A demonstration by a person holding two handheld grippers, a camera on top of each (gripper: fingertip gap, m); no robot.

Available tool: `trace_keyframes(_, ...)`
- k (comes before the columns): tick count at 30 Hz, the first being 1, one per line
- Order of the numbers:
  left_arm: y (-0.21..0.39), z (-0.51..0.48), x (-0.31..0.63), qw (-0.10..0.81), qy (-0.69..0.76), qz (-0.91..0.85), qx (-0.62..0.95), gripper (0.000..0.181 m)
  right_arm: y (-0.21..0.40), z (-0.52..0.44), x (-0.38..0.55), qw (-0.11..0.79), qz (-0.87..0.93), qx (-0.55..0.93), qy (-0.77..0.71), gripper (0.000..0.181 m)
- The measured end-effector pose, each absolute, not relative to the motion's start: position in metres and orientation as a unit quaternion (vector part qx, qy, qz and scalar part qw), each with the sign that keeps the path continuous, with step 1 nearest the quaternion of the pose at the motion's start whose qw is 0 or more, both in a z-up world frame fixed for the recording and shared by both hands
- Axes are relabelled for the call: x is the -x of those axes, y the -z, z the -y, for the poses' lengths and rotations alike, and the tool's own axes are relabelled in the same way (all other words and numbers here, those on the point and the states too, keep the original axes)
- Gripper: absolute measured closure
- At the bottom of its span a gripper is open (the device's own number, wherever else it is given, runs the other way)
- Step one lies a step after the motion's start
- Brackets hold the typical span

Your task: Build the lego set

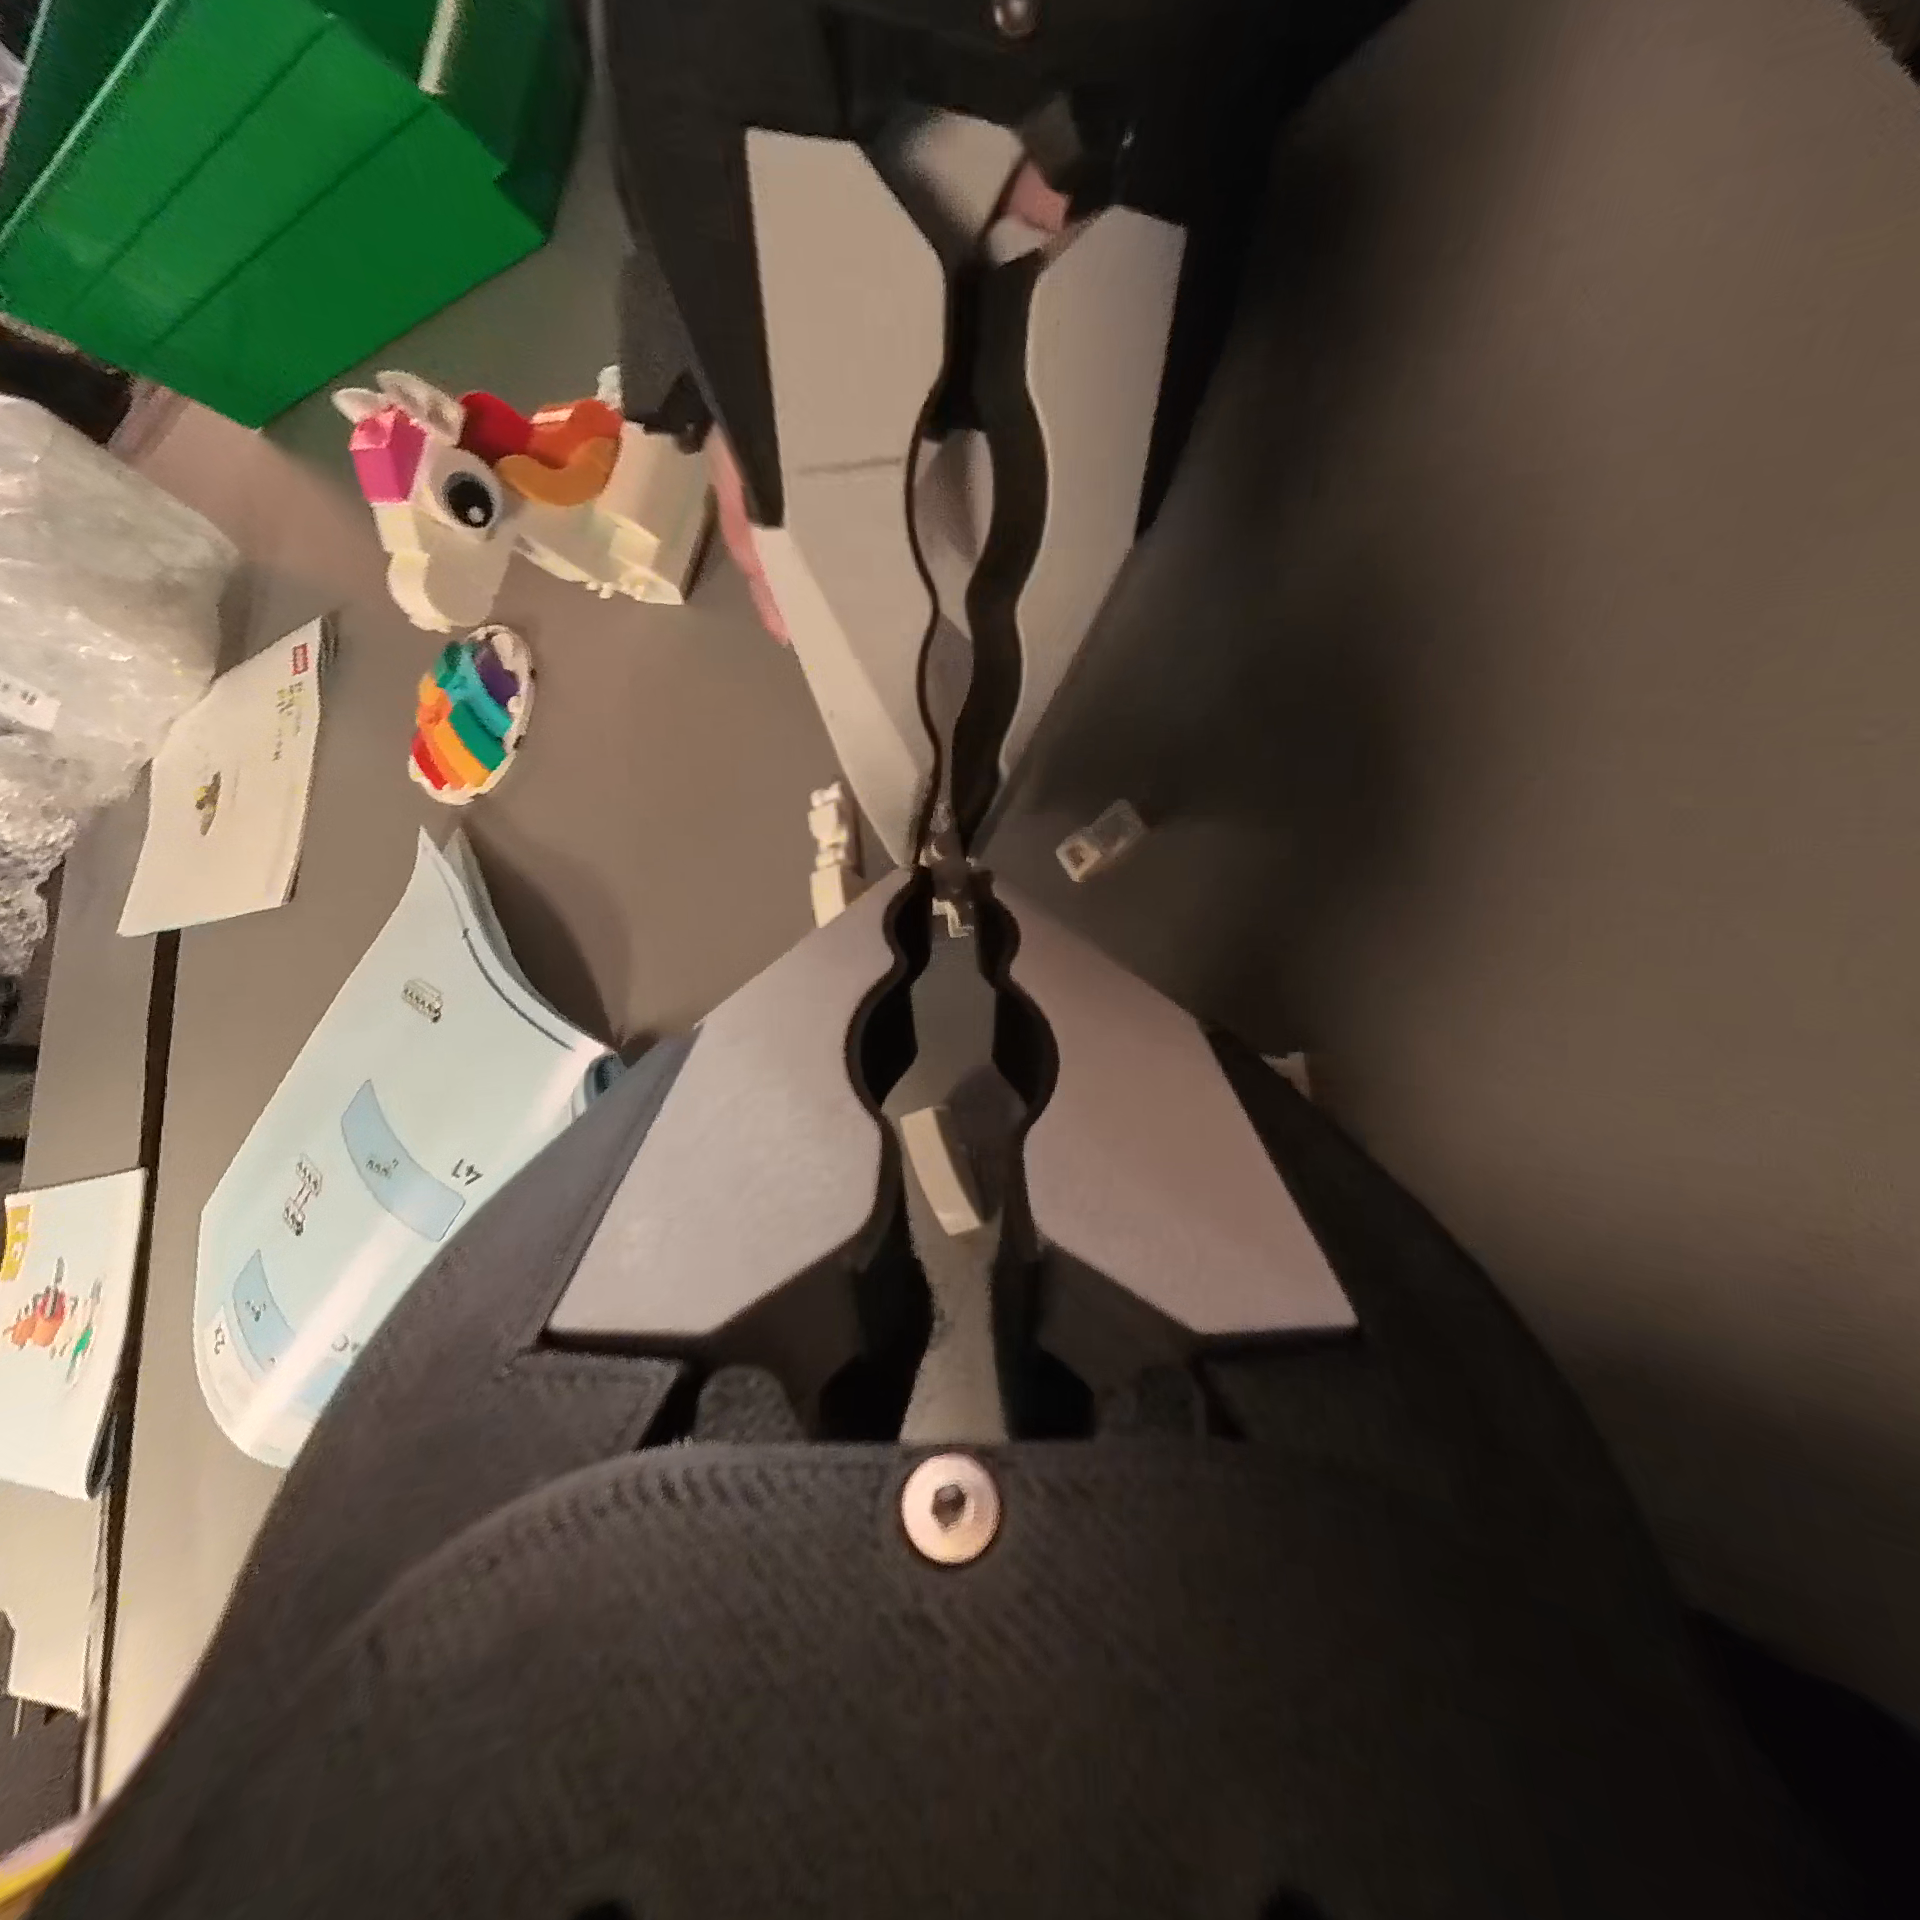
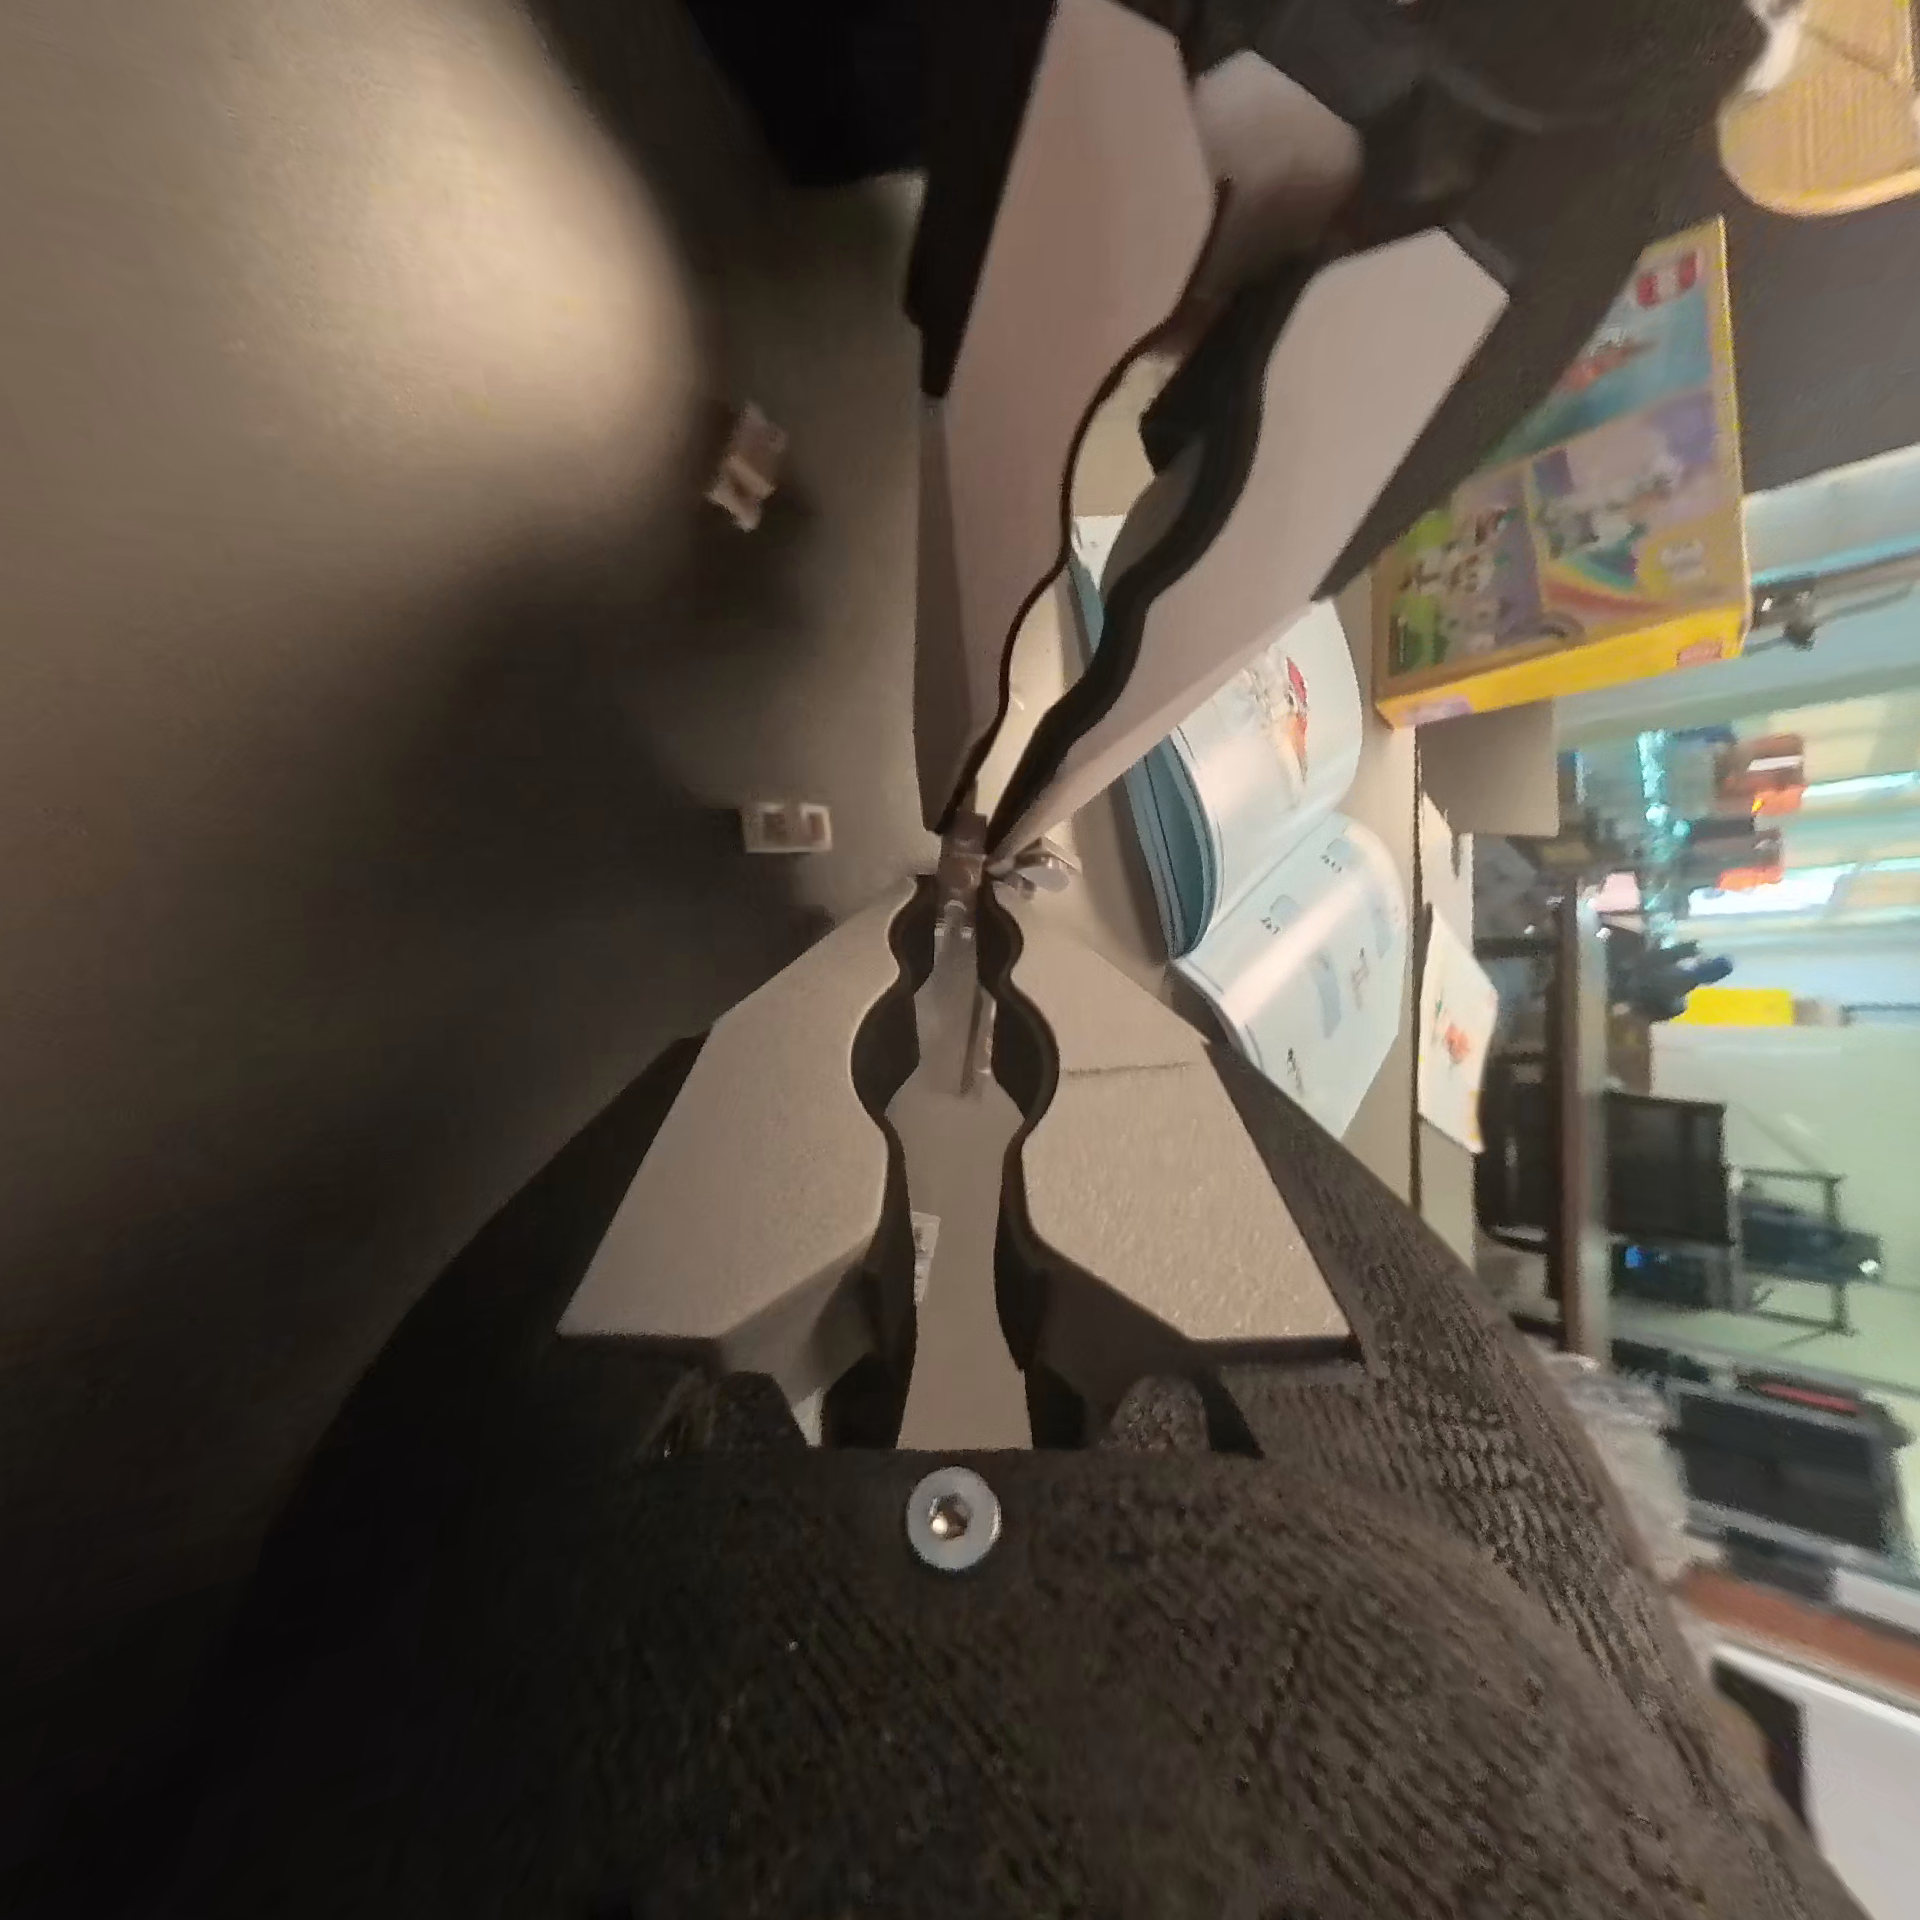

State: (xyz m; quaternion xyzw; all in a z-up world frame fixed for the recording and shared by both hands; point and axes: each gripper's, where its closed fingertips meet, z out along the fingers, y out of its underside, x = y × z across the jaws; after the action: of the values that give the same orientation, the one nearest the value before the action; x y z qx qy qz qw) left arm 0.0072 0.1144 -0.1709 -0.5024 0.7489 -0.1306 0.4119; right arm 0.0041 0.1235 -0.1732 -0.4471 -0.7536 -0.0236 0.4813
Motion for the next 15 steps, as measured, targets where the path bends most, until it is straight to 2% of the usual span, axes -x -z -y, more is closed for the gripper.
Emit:
trace_keyframes(4,0.174,-0.110,-0.005,0.406,0.124,-0.764,0.486,0.174,0.175,-0.120,-0.002,0.484,0.768,0.417,0.043,0.176)
trace_keyframes(10,0.159,-0.119,-0.008,0.442,0.160,-0.717,0.515,0.166,0.167,-0.128,-0.003,0.489,0.715,0.499,-0.038,0.175)
trace_keyframes(15,0.150,-0.119,-0.005,0.461,0.164,-0.713,0.502,0.181,0.166,-0.131,-0.006,0.489,0.706,0.509,-0.053,0.175)
